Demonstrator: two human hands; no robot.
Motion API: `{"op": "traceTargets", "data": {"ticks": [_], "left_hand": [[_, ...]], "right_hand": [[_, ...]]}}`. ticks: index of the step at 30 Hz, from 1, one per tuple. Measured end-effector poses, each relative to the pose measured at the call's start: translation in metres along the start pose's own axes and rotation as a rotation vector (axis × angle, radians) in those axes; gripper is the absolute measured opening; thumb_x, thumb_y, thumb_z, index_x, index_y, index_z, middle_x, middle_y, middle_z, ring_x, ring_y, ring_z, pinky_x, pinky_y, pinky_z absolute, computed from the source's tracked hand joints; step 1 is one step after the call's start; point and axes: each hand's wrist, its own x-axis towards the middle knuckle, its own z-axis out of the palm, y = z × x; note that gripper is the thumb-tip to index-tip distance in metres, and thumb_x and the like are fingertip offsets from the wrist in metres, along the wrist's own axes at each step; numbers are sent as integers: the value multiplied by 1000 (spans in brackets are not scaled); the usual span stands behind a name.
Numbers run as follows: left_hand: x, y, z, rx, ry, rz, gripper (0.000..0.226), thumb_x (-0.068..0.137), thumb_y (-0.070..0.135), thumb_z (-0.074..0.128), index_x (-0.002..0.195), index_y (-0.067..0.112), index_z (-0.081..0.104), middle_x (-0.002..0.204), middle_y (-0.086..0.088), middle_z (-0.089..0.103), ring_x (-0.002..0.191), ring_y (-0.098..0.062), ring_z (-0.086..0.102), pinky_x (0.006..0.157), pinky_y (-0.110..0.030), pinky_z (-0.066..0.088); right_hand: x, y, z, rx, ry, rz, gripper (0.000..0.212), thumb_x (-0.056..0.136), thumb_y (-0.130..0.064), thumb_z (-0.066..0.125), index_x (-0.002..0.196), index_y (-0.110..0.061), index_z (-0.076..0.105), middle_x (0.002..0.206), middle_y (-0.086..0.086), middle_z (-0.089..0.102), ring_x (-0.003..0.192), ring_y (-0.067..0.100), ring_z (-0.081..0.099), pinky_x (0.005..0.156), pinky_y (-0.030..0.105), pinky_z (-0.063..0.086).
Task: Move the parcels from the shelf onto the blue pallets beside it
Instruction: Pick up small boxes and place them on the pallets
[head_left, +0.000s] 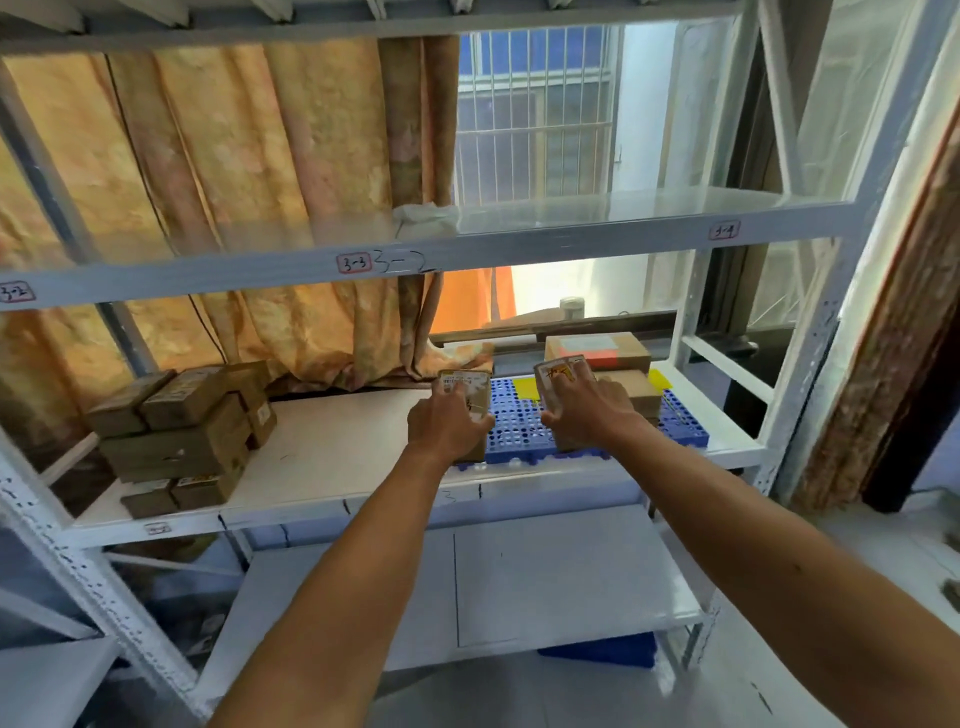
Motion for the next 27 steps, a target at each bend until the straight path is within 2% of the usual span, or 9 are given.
{"op": "traceTargets", "data": {"ticks": [3,6,12,16,21,27], "left_hand": [[8,27,13,23,3,-5,70,90,63,58,143,18,50,149,-12,47,123,-33,56,94,-40,49],[18,41,21,14,16,-49,72,88,65,57,144,19,48,154,-14,39,123,-35,57,95,-41,49],[43,45,28,27,37,-132,71,89,63,58,144,21,44,162,-14,26,125,-36,56,95,-42,49],[70,34,40,44,40,-141,64,94,60,53,144,21,44,162,-13,25,128,-37,53,97,-43,47],[115,6,58,25,41,-137,62,97,57,47,148,22,41,165,-12,19,137,-37,44,102,-44,44],[186,-46,82,27,-5,-104,61,96,56,49,149,26,41,165,-12,19,137,-38,44,102,-44,44]], "right_hand": [[2,26,5,-10,23,-16,68,90,-58,58,145,-22,39,150,16,32,116,34,54,85,43,49],[8,44,11,2,77,-28,63,89,-53,63,138,-19,44,144,18,38,115,36,52,86,42,50],[41,53,24,56,67,-74,65,88,-55,62,139,-20,41,140,16,42,112,36,54,84,43,51],[72,47,39,72,72,-115,63,87,-55,57,139,-21,42,142,15,39,109,37,56,80,43,52],[115,35,62,32,100,-161,61,92,-52,53,142,-19,41,145,16,37,113,35,54,83,41,51],[191,9,106,70,20,-89,61,85,-59,54,133,-22,47,138,11,42,103,34,59,75,40,50]]}}
